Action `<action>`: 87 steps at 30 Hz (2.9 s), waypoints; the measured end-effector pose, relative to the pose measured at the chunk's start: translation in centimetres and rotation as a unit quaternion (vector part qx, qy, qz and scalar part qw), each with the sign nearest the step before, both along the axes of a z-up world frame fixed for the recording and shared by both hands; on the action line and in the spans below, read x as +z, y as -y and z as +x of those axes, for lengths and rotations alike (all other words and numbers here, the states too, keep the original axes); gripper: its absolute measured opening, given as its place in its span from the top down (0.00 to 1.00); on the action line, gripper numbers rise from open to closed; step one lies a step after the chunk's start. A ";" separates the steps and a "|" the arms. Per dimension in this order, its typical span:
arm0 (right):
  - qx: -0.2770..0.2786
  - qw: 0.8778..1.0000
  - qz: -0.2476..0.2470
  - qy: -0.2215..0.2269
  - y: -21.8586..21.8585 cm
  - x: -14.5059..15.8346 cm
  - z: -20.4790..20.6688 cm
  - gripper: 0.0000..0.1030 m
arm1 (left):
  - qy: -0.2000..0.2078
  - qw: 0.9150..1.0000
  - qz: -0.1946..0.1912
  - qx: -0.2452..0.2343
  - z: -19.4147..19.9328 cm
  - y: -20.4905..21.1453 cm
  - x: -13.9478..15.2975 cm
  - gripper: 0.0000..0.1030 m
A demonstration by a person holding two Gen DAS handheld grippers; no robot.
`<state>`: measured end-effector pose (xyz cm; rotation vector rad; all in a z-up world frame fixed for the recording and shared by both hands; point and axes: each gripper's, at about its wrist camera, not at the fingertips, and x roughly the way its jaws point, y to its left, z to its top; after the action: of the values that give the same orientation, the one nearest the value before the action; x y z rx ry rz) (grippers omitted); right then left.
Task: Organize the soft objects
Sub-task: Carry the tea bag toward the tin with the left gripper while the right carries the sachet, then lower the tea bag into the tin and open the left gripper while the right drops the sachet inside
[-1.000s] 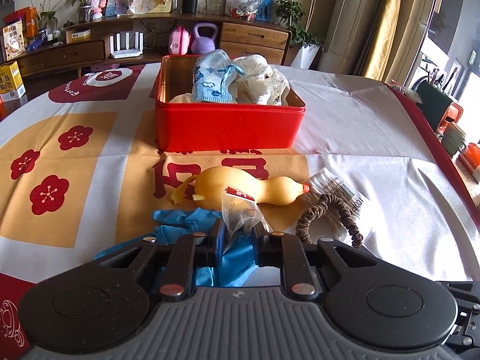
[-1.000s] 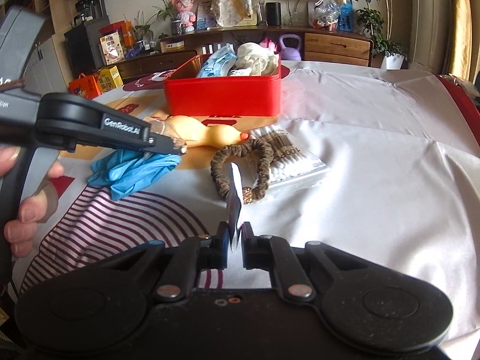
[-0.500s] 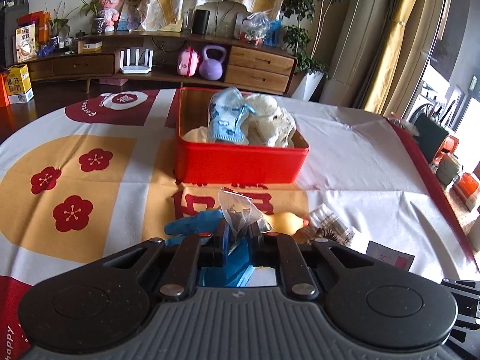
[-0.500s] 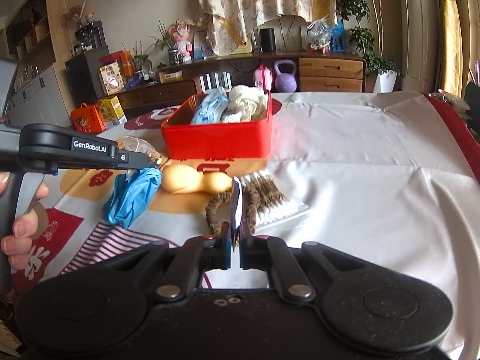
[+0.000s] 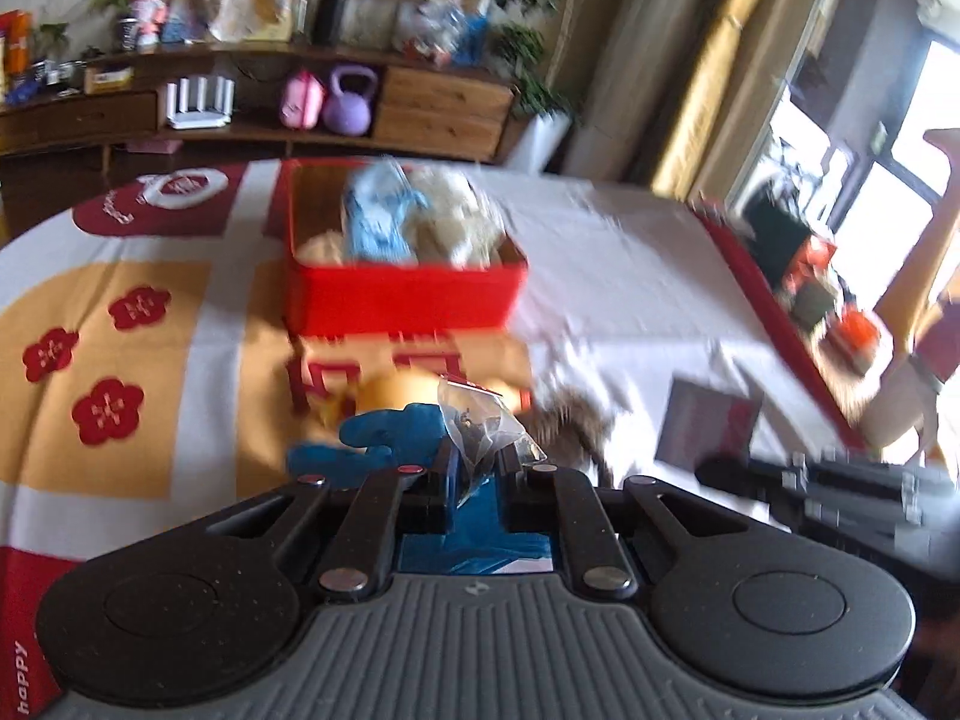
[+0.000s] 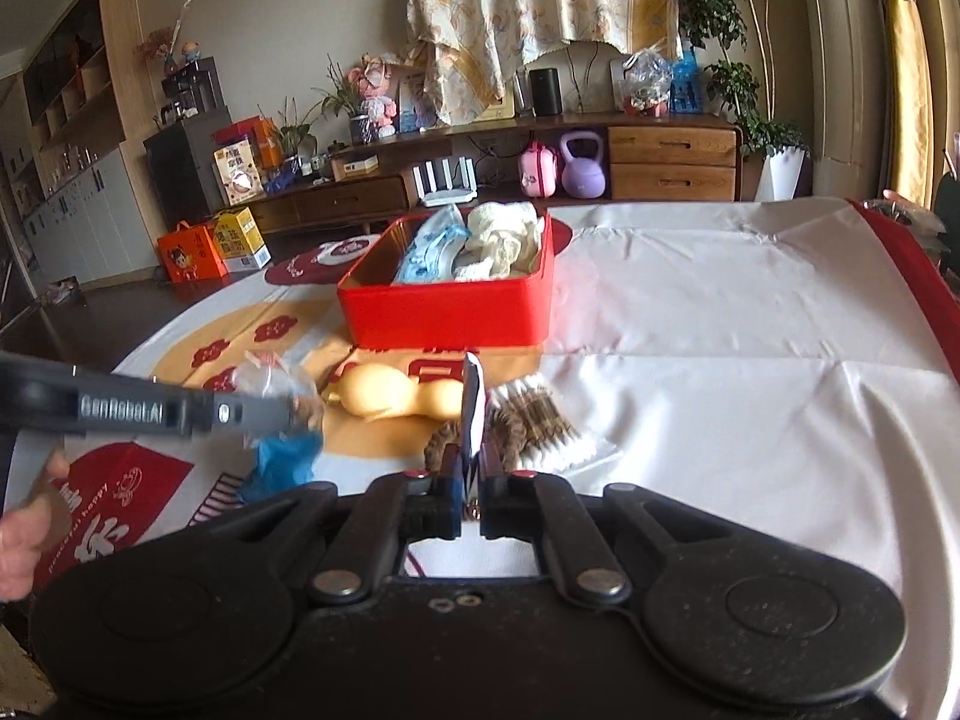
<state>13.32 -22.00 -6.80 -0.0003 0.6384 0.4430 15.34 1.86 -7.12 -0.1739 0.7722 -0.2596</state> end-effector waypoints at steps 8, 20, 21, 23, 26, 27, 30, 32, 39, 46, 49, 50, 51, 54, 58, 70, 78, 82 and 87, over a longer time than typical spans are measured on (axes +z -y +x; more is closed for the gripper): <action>0.001 1.000 0.003 -0.015 -0.2 -0.9 -0.2 0.95 | -0.019 1.000 -0.021 -0.009 -2.2 -0.5 -2.5 0.89; 0.003 1.000 0.006 -0.025 -0.2 -1.6 -0.4 0.95 | -0.039 0.999 -0.004 -0.037 -3.7 -0.4 -3.9 0.89; 0.003 1.000 0.006 -0.026 -0.2 -1.7 -0.4 0.95 | -0.040 0.998 0.000 -0.047 -4.0 -0.2 -4.0 0.88; 0.003 1.000 0.007 -0.028 -0.2 -1.7 -0.4 0.95 | -0.035 0.997 0.016 -0.060 -4.6 0.3 -4.0 0.87; 0.004 1.000 0.008 -0.028 -0.2 -1.8 -0.4 0.95 | -0.022 0.997 0.030 -0.071 -5.3 0.8 -3.7 0.85; 0.005 1.000 0.008 -0.028 -0.2 -1.9 -0.5 0.95 | -0.015 0.996 0.035 -0.075 -5.5 1.0 -3.5 0.83; 0.004 1.000 0.008 -0.029 -0.2 -2.0 -0.5 0.95 | -0.001 0.996 0.046 -0.082 -5.8 1.6 -3.2 0.69; 0.005 1.000 0.008 -0.029 -0.2 -2.0 -0.5 0.95 | 0.003 0.996 0.047 -0.078 -5.7 1.7 -3.3 0.69; 0.002 1.000 0.008 -0.030 -0.2 -2.1 -0.5 0.95 | 0.028 0.994 0.087 -0.068 -5.4 2.8 -3.4 0.71; 0.003 0.999 0.009 -0.031 -0.2 -2.2 -0.5 0.95 | 0.033 0.992 0.101 -0.062 -5.5 3.0 -3.3 0.95; 0.005 1.000 0.009 -0.029 -0.1 -2.0 -0.4 0.95 | 0.029 0.995 0.081 -0.053 -5.3 2.4 -3.2 0.97; 0.006 1.000 0.008 -0.028 -0.1 -1.9 -0.4 0.95 | 0.032 0.995 0.076 -0.048 -5.3 2.2 -2.9 0.97; 0.008 1.000 0.008 -0.027 -0.2 -1.7 -0.4 0.95 | 0.033 0.996 0.069 -0.043 -5.2 1.9 -2.5 0.97; 0.014 1.000 0.010 -0.021 -0.1 -0.9 -0.2 0.95 | 0.034 0.998 0.035 -0.028 -4.8 0.8 -1.1 0.97; 0.025 1.000 0.007 -0.009 -0.2 0.7 0.4 0.95 | 0.047 0.999 -0.001 -0.009 -4.1 -0.7 1.4 0.97; 0.039 0.999 0.035 -0.008 -0.7 4.6 6.2 0.95 | 0.091 0.996 -0.011 0.014 1.2 -2.5 5.6 0.97; 0.051 0.999 0.019 0.001 -2.7 5.7 11.5 0.95 | 0.099 0.994 0.021 0.031 7.4 -3.7 5.7 0.97; 0.060 0.998 0.013 0.005 -4.1 6.2 14.5 0.95 | 0.112 0.993 0.030 0.039 11.1 -4.4 6.5 0.97; 0.068 0.998 0.001 0.001 -5.7 5.3 17.3 0.95 | 0.113 0.991 0.057 0.043 15.8 -4.4 6.5 0.97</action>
<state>30.57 -16.33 -1.48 -0.0419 0.6384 0.5758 31.16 6.29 -0.61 -0.0683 0.5516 -0.1489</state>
